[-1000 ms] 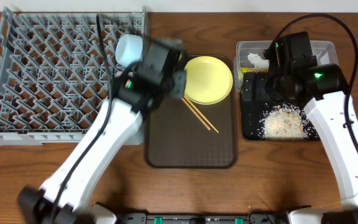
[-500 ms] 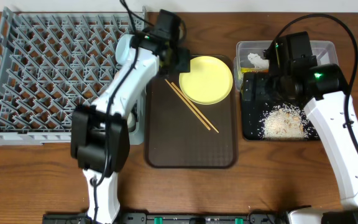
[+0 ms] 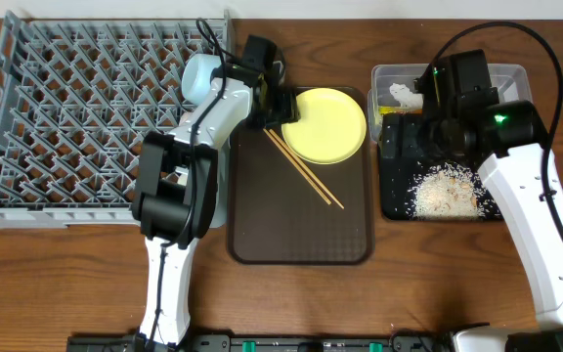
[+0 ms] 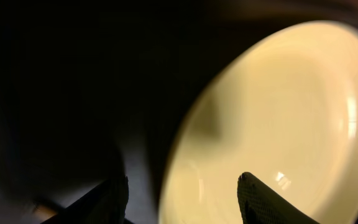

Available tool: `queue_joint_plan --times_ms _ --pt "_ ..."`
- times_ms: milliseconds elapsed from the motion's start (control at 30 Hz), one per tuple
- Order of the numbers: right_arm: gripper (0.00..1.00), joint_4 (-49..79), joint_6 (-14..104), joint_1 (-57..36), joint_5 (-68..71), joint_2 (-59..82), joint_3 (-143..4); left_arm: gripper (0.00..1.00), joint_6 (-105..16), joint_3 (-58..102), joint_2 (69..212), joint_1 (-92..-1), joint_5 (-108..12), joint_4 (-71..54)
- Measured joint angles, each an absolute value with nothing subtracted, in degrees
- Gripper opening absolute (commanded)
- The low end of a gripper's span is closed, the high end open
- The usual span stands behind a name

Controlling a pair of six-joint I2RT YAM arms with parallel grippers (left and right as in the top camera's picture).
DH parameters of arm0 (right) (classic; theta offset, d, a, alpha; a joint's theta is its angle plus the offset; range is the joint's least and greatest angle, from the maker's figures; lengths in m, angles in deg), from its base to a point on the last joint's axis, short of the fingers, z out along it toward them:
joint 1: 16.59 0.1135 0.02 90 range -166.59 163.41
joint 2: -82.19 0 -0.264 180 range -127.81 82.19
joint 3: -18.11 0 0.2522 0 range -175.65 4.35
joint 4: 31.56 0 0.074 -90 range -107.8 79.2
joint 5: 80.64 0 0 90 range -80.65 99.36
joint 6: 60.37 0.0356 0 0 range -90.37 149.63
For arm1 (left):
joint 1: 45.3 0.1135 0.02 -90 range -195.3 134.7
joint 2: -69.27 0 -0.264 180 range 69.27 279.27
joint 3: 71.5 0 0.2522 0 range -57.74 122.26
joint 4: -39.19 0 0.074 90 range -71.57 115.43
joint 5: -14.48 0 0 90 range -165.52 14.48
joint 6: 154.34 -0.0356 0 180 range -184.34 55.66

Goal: Sort waste into correct bins and load items into the dishwasher
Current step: 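Grasp the yellow plate rim with the left gripper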

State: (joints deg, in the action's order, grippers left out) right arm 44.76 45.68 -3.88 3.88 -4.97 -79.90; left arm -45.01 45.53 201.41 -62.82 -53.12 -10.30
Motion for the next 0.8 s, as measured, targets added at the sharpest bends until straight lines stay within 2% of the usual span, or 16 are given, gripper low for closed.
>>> queue_joint_plan --times_ms 400,500,667,700,800 --pt "0.99 44.76 45.68 -3.88 3.88 -4.97 -79.9 0.57 -45.01 45.55 202.04 -65.22 -52.73 -9.95" --pt "0.99 44.76 45.68 -3.88 3.88 -4.97 -79.88 0.47 -44.9 45.53 202.04 -66.86 -53.17 -9.86" --pt "0.99 44.76 45.68 -3.88 3.88 -4.97 -79.88 0.13 -44.53 45.42 202.06 -68.13 -55.16 -9.93" --pt "0.99 44.76 45.68 -3.88 3.88 -4.97 -79.88 0.08 -44.59 45.39 202.06 -68.13 -55.46 -9.91" --pt "0.99 44.76 45.68 -3.88 3.88 -4.97 -79.88 0.08 -44.75 45.37 202.06 -68.0 -57.02 -9.82"
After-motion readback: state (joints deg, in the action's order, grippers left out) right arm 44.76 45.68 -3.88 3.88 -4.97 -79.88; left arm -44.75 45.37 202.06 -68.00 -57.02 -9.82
